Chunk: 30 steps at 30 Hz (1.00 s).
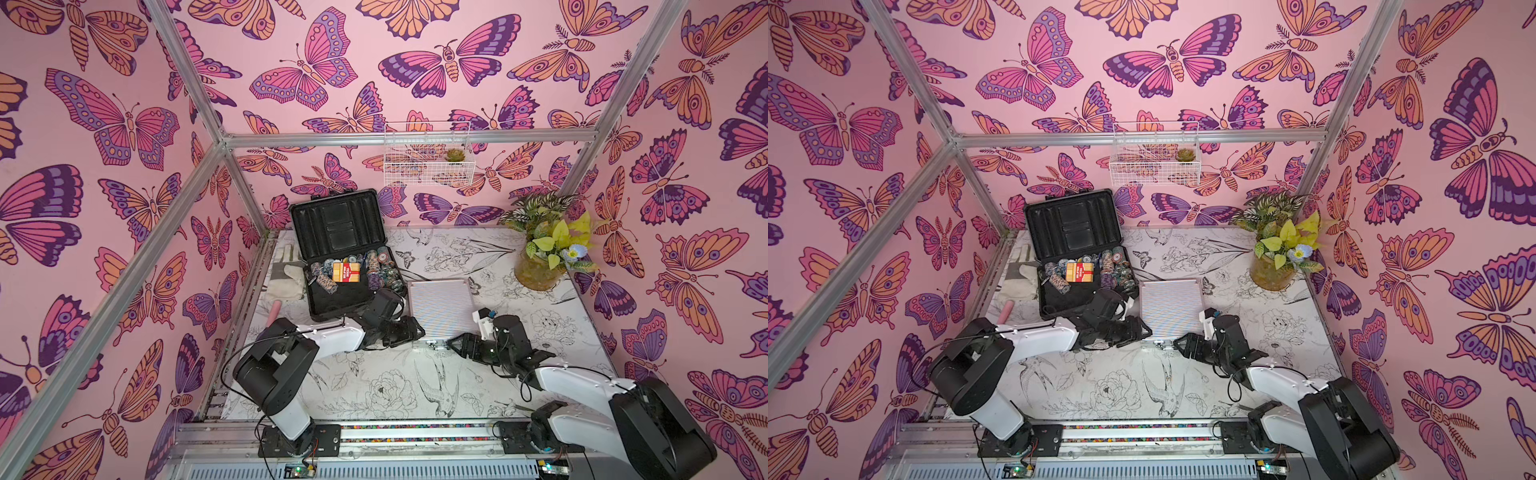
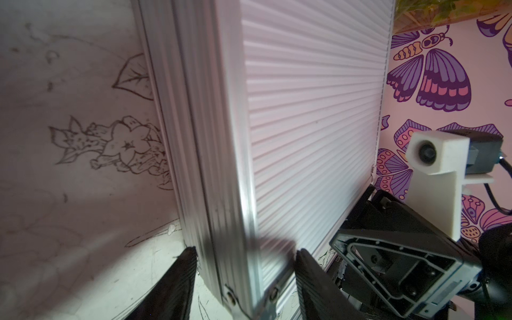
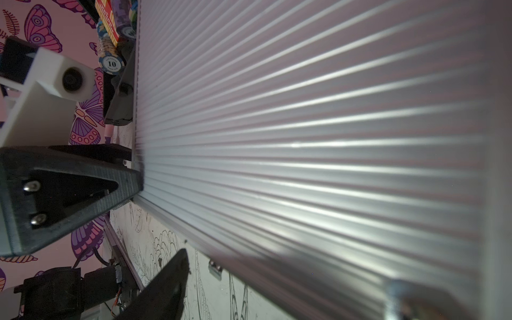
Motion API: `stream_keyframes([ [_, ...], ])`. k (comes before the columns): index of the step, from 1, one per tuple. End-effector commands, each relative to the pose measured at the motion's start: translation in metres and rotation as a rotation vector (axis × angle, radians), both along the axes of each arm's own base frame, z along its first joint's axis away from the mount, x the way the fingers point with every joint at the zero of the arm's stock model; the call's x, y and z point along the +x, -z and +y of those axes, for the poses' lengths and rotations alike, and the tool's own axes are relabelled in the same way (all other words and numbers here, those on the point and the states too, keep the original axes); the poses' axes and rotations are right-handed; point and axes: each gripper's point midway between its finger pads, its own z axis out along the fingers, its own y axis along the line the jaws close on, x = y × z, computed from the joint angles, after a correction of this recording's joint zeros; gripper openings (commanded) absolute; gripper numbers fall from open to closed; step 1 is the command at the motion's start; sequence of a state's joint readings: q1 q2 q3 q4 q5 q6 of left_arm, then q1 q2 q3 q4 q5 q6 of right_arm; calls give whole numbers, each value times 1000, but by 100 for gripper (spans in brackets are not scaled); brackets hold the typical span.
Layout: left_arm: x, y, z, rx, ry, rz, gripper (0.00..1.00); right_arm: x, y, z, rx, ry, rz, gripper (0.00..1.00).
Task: Open the poker set cases
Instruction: Open the fastener on the poker set case.
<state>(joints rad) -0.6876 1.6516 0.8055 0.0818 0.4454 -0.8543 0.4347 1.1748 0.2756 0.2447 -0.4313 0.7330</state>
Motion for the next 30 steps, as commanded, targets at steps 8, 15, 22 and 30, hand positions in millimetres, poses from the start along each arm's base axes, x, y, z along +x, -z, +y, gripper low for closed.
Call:
stream_keyframes([
  [8, -3, 9, 2, 6, 4, 21, 59, -9, -7, 3, 25, -27, 1, 67],
  [15, -3, 9, 1, 5, 4, 21, 60, -14, -7, 1, 31, -24, 11, 67],
  [22, -3, 11, 2, 8, 3, 22, 60, -15, -4, -4, 3, -7, 10, 73],
  [30, -4, 13, 1, 5, 5, 27, 59, -6, -13, -1, -37, -62, -66, 74],
])
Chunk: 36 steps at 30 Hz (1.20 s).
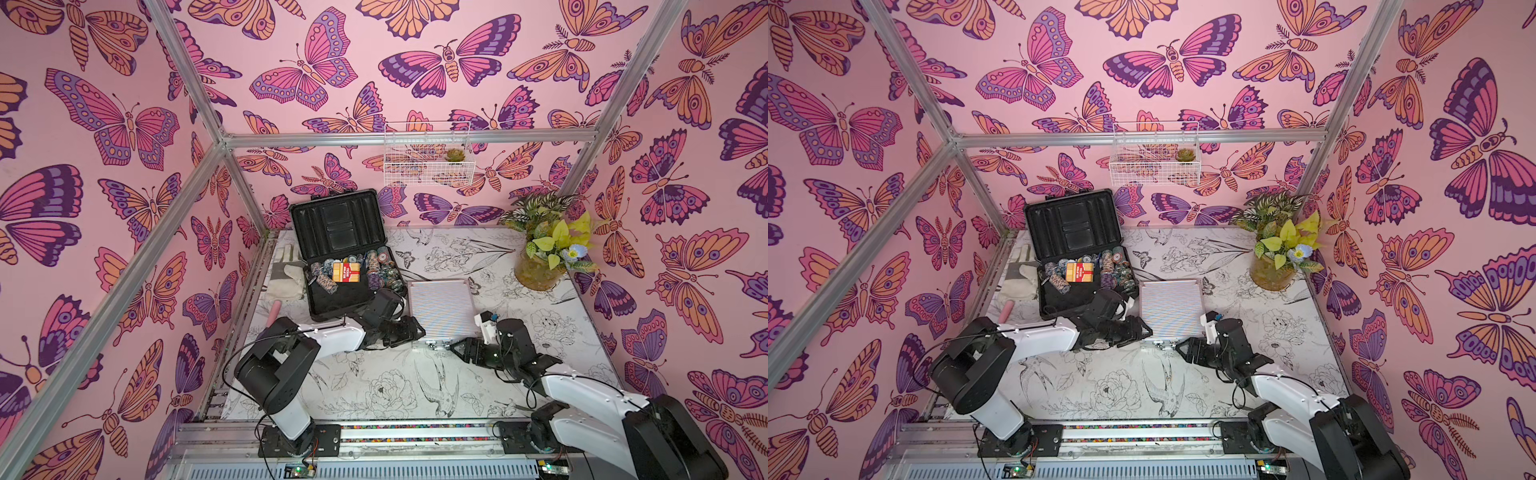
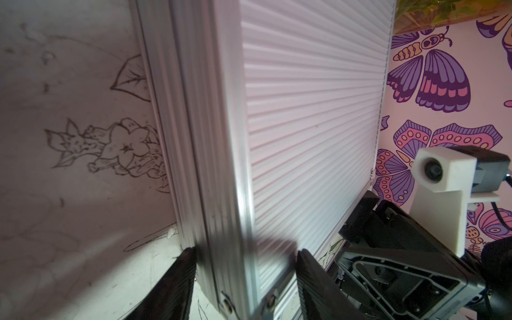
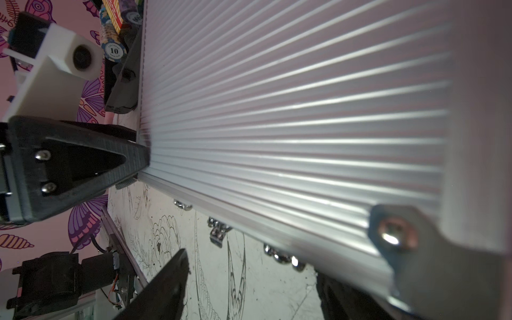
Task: Open the poker set cases
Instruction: Open the fastener on the poker set case.
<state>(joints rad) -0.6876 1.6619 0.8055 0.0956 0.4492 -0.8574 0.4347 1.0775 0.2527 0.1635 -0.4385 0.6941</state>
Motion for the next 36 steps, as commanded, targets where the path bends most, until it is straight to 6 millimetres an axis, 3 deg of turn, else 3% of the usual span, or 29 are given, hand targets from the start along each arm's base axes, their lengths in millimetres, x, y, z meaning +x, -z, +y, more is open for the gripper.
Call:
stream_keyframes([
  [1, -5, 11, 3, 11, 3, 26, 59, 8, -11, 6, -15, -42, -53, 74],
  [16, -6, 10, 3, 5, 3, 30, 59, 16, -14, 8, -84, -114, -101, 85],
  [26, -5, 10, 1, 4, 7, 32, 59, 11, -14, 26, -23, -238, -117, 86],
  [36, -6, 14, 1, 11, 7, 39, 59, 15, -12, 24, -34, -241, -141, 90],
])
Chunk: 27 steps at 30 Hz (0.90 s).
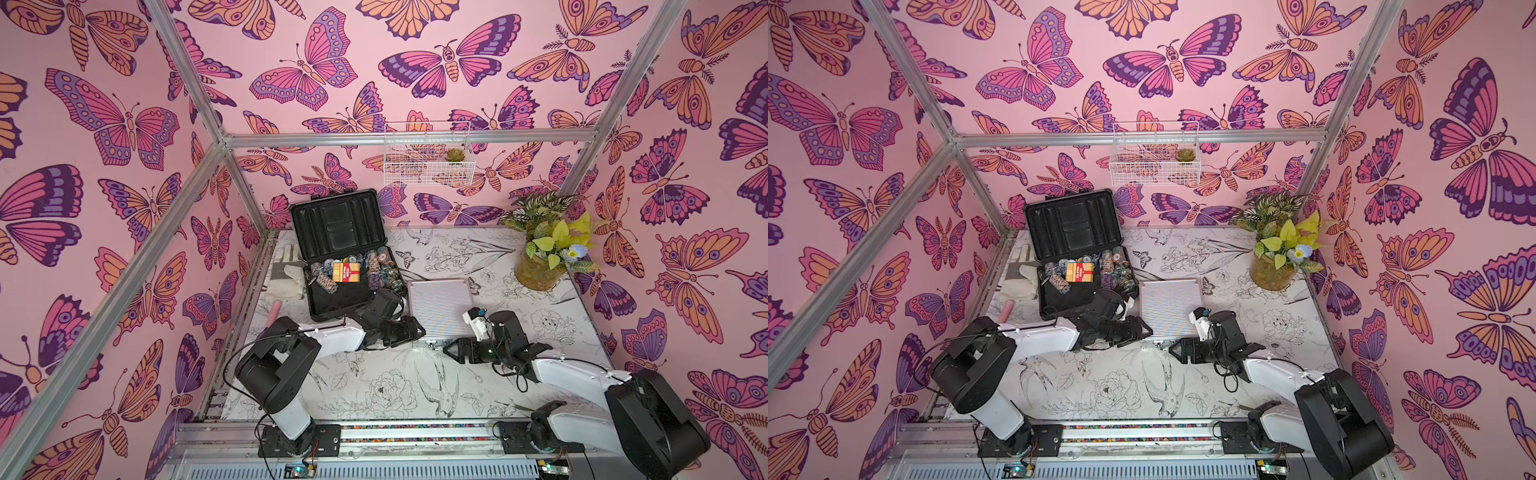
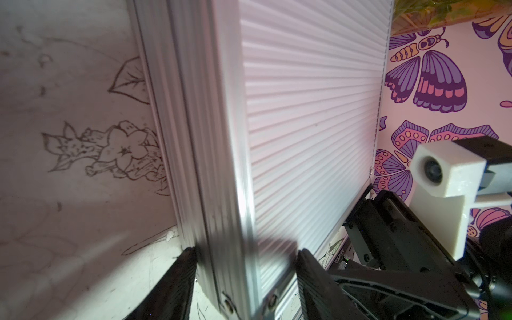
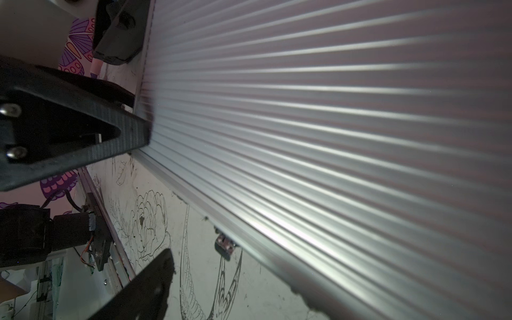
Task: Open the poker set cases
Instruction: Open the fastener on the poker set case.
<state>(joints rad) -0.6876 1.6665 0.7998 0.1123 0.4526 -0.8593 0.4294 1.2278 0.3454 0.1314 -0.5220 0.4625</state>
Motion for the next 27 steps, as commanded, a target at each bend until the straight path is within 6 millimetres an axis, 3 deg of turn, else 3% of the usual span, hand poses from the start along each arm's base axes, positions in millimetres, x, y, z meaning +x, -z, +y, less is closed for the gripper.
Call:
stream_keyframes([
  [1, -5, 13, 1, 17, 5, 40, 59, 12, -18, 11, 49, -53, -86, 90],
  [7, -6, 14, 0, 17, 6, 41, 59, 7, -27, 17, 93, -96, -112, 86],
  [21, -5, 14, -3, 12, 9, 42, 59, -6, -56, 7, 149, -58, -232, 78],
  [27, -4, 13, -4, 6, 5, 39, 59, 0, -42, -1, 89, 16, -159, 83],
])
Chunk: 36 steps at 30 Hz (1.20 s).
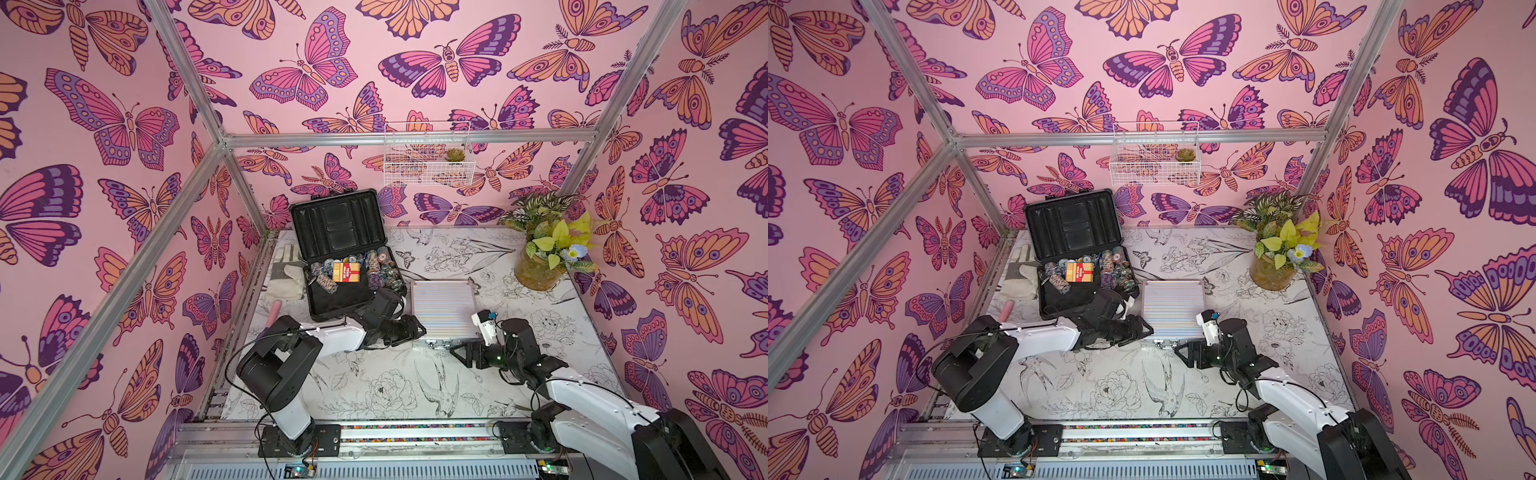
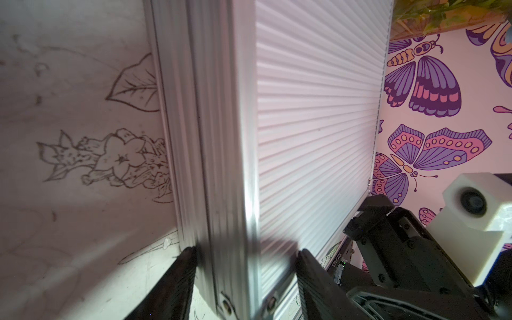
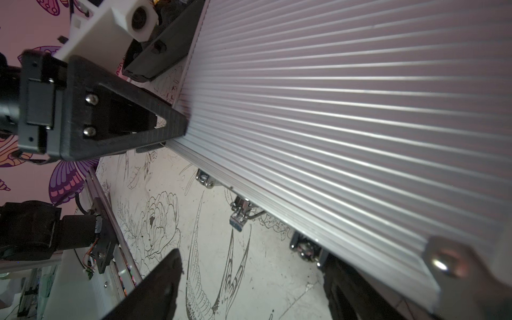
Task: Open the poker set cases
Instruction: Open the fastener on the poker set case.
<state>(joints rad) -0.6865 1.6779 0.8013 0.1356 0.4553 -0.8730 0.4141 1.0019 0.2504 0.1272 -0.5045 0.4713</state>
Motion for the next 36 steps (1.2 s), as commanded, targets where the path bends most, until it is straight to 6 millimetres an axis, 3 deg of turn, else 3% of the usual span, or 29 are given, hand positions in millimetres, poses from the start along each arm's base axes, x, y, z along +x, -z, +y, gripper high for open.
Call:
stream_keyframes([
  [1, -7, 14, -1, 20, 11, 37, 59, 10, -19, 10, 40, -12, -41, 84],
  [7, -7, 16, -3, 16, 12, 45, 59, 17, -18, 17, 51, -32, -33, 87],
  [21, -9, 14, -6, 3, 12, 49, 59, 33, -38, 34, 134, -88, -130, 89],
  [28, -9, 16, -6, 6, 11, 54, 59, 23, -46, 46, 211, -169, -127, 85],
  [36, -8, 16, -7, 8, 7, 52, 59, 12, -50, 45, 254, -178, -121, 77],
])
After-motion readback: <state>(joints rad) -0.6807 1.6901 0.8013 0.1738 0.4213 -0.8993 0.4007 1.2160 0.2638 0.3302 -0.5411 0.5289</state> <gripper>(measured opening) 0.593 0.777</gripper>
